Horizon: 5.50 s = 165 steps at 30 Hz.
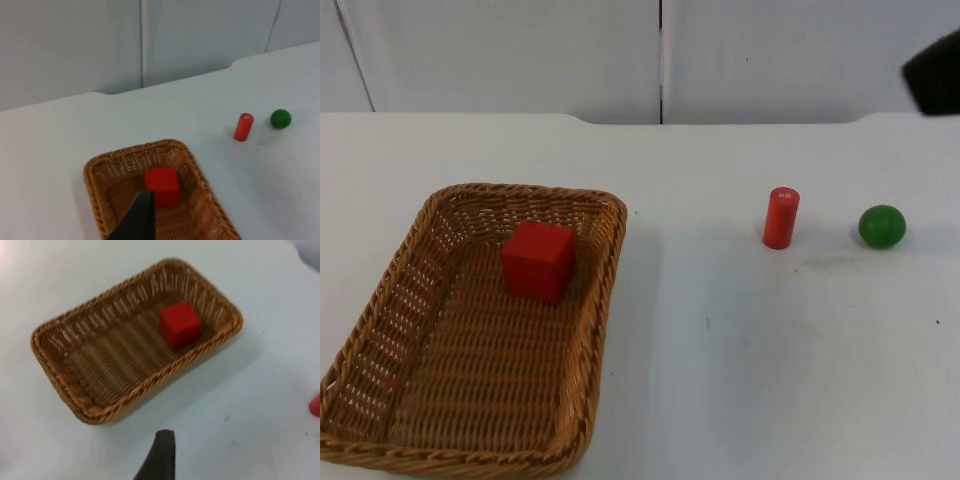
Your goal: Pick up the basket with the left hand and place the object to the left of the red cylinder into the basket with the right hand.
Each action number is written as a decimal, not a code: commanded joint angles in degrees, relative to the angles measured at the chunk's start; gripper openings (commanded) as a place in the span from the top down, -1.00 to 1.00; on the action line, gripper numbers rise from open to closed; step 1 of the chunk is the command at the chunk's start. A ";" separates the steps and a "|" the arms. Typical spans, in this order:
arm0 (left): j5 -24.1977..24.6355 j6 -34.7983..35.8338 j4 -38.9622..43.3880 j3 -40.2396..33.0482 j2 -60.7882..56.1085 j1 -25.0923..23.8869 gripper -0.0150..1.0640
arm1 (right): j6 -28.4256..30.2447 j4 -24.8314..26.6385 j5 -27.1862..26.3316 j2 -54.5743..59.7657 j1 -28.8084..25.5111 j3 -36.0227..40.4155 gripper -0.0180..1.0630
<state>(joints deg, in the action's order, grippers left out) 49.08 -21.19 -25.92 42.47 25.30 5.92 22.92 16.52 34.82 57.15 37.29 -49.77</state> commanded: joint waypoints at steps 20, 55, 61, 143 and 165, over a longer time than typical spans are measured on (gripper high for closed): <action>8.24 19.94 20.74 -4.41 -21.20 0.28 -0.85 | -5.57 -3.77 -1.46 -26.06 -0.07 12.01 -0.48; 12.56 20.89 25.92 -14.10 -25.30 0.15 -0.85 | -19.51 -17.86 20.21 -47.83 -0.07 12.13 -0.48; 12.56 20.88 25.92 -14.10 -25.30 0.15 -0.98 | -19.58 -17.96 23.95 -49.64 -0.07 12.13 -0.48; 12.56 20.88 25.30 -14.10 -25.30 -7.30 -0.98 | -22.01 -17.57 26.81 -57.15 -0.08 20.21 -0.98; 12.56 20.88 25.41 -14.10 -25.30 -7.32 -0.98 | -22.01 -17.45 26.82 -57.15 -2.34 20.21 -0.98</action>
<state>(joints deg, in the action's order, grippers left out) 61.85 -0.43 0.00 28.60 0.19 -1.26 1.09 -1.07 62.13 0.19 35.66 -29.88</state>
